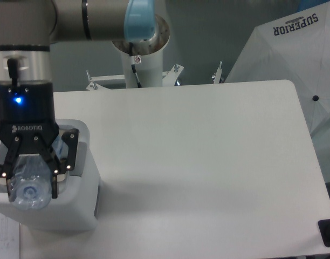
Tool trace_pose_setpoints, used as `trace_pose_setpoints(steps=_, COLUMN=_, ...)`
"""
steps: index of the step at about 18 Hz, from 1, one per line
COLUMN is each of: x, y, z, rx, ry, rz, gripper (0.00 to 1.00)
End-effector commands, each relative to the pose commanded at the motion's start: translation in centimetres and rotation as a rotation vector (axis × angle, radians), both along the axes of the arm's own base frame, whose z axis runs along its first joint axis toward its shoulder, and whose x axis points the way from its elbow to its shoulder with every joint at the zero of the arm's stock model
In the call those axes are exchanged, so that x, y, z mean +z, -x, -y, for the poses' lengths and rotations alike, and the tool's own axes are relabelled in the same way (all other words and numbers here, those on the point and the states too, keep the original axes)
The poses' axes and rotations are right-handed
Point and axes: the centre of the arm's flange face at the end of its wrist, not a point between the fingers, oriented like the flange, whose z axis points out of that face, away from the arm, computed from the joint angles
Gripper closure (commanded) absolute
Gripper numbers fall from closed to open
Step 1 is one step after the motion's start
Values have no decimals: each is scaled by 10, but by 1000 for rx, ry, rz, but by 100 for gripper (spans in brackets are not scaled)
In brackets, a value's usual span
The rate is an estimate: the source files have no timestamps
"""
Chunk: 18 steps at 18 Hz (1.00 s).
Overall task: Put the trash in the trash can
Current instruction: 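Lift the bottle and carry it over the trash bin, then lower the bottle into the bin and open the gripper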
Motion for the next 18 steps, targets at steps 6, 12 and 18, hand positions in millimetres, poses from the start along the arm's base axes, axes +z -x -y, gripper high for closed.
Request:
trace_pose_setpoints(steps=6, x=-16, y=-5, z=-10, rx=-11, ry=20, rz=11, gripper=32)
trace_pose_setpoints(steps=12, x=-23, y=-27, z=-18, rx=-43, ry=32, rz=14, gripper=31)
trace_pose_setpoints(steps=18, x=-30, y=-32, z=-10, rx=-50, ry=52, rz=18, gripper=29)
